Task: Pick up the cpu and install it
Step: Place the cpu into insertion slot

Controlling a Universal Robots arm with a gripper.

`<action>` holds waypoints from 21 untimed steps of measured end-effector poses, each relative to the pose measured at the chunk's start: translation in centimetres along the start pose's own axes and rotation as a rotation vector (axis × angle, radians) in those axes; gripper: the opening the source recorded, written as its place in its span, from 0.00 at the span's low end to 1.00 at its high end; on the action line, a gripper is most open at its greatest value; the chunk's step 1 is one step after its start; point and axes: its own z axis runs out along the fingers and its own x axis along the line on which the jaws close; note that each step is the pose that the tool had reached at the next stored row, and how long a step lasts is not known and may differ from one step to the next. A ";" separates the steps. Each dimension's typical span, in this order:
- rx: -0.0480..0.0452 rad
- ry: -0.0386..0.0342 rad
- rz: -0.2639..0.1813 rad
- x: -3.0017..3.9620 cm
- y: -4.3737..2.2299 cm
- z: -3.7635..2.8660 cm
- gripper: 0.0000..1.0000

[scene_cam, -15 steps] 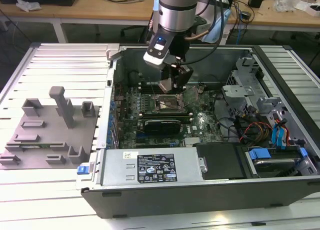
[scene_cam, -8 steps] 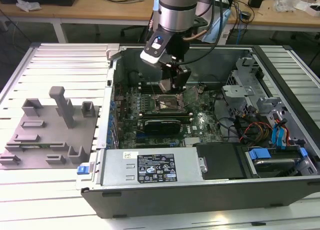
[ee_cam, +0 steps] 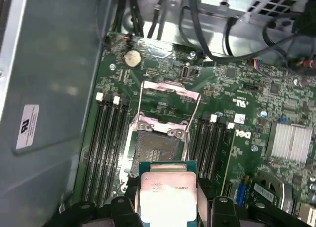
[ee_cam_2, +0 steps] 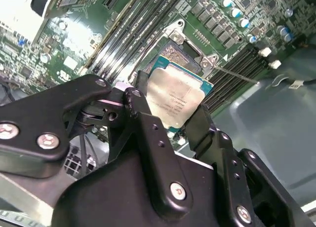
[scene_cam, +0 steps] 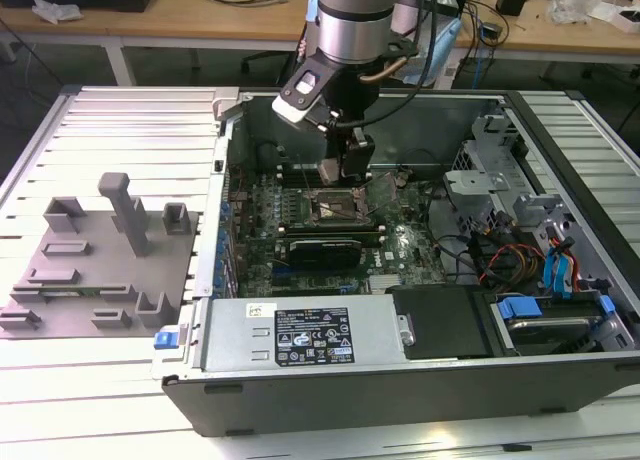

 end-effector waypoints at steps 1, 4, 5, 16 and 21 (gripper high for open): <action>0.0000 -0.0003 0.013 0.00 0.00 0.00 0.55; 0.0001 -0.0014 0.062 0.00 0.00 0.01 0.55; 0.0001 -0.0017 0.075 0.00 0.00 0.01 0.55; 0.0004 -0.0063 0.281 0.00 0.00 0.04 0.55; 0.0003 -0.0051 0.226 0.00 -0.02 0.97 0.55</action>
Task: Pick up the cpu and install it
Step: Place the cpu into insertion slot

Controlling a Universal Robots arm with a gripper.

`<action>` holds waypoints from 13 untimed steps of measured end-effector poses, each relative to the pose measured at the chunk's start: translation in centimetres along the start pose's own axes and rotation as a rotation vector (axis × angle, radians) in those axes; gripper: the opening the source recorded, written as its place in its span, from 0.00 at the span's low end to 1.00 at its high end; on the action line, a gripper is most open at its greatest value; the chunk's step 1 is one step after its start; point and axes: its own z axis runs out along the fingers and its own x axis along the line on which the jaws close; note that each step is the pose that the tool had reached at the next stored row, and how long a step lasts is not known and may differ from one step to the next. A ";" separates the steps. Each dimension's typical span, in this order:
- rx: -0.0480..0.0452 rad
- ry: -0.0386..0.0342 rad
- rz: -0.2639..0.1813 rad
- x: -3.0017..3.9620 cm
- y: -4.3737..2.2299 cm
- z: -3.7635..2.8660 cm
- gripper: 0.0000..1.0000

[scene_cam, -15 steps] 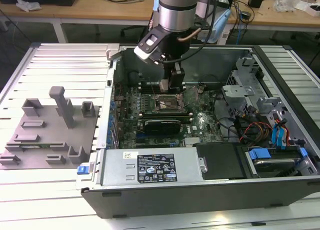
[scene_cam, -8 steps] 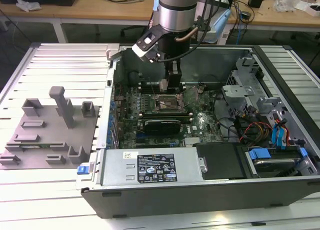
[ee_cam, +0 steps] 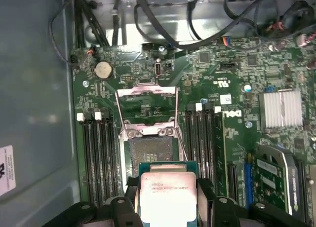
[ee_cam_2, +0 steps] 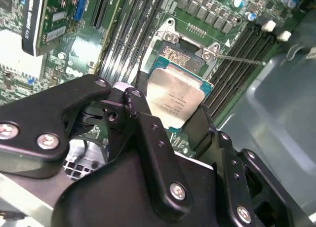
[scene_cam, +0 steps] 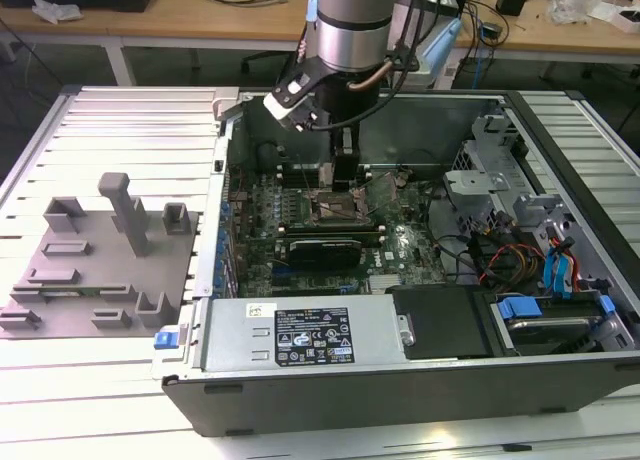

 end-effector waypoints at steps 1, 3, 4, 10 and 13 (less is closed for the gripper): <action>0.0000 0.0004 -0.022 0.00 0.00 0.29 0.55; -0.0001 0.0013 -0.060 0.00 0.00 0.84 0.55; -0.0001 0.0018 -0.081 0.00 0.01 1.17 0.55; 0.0010 0.0021 -0.094 0.02 0.29 2.84 0.55; 0.0012 0.0017 -0.074 0.03 0.45 3.50 0.55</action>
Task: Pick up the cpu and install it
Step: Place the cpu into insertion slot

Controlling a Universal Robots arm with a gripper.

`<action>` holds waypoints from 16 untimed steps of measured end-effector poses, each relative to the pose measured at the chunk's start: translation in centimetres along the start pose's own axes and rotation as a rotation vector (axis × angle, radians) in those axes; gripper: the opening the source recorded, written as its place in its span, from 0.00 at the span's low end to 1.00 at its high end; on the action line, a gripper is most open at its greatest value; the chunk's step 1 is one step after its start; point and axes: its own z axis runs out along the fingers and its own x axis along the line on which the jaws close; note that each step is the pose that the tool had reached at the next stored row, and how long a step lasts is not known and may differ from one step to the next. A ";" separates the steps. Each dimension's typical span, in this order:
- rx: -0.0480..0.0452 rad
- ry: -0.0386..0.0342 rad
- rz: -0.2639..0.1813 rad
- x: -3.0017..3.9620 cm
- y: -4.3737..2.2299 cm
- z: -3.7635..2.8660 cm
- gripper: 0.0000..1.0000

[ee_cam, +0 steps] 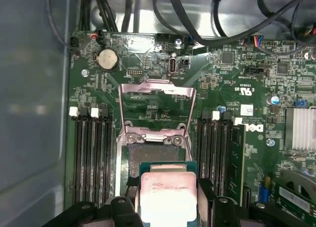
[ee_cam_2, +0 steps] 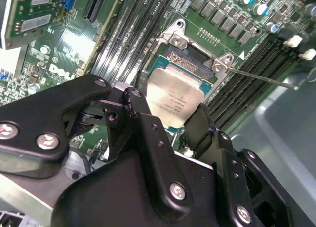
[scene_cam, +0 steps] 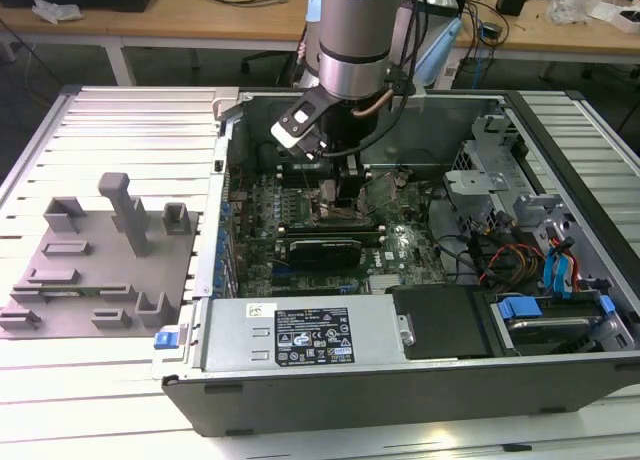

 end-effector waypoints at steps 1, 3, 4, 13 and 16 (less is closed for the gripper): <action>0.0001 -0.0003 0.004 0.00 0.03 0.17 0.55; 0.0004 -0.0004 0.015 0.00 0.10 0.68 0.55; 0.0008 -0.0004 0.019 0.00 0.14 0.88 0.55; 0.0038 -0.0006 0.038 0.94 0.29 2.11 0.55; 0.0041 -0.0009 0.039 0.93 0.28 2.54 0.55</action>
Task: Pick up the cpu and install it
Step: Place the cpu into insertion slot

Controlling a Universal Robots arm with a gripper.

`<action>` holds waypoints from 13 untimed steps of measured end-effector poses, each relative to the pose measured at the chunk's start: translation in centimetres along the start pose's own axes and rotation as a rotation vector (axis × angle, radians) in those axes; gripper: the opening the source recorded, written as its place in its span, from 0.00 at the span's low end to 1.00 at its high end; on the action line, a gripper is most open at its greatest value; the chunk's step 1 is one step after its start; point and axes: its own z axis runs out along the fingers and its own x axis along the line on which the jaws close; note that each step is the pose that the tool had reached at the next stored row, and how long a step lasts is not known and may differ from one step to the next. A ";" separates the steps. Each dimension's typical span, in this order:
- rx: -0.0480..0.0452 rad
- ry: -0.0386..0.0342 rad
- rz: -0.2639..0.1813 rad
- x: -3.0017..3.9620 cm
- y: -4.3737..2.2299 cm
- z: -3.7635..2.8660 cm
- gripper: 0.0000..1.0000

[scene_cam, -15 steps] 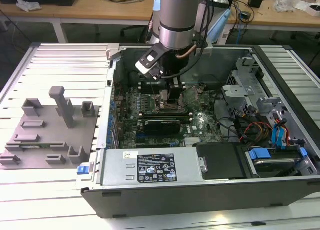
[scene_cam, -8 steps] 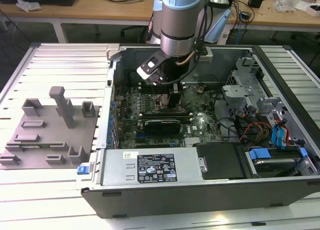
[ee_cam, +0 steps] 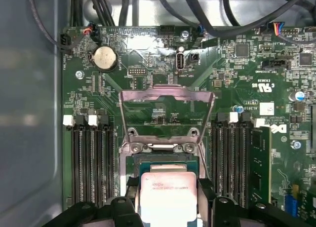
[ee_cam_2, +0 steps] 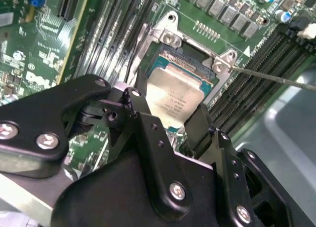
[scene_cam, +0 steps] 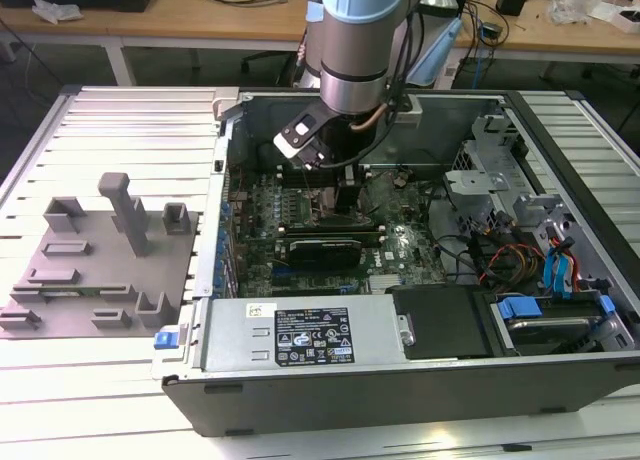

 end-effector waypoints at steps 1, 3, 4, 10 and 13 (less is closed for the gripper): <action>0.0000 0.0000 0.000 0.00 0.00 0.12 0.55; 0.0002 0.0000 0.000 0.00 -0.01 0.40 0.55; 0.0003 0.0000 0.000 0.00 -0.01 0.58 0.55; 0.0004 -0.0001 0.000 0.00 -0.02 1.09 0.55; 0.0002 0.0004 -0.001 0.01 -0.02 1.16 0.55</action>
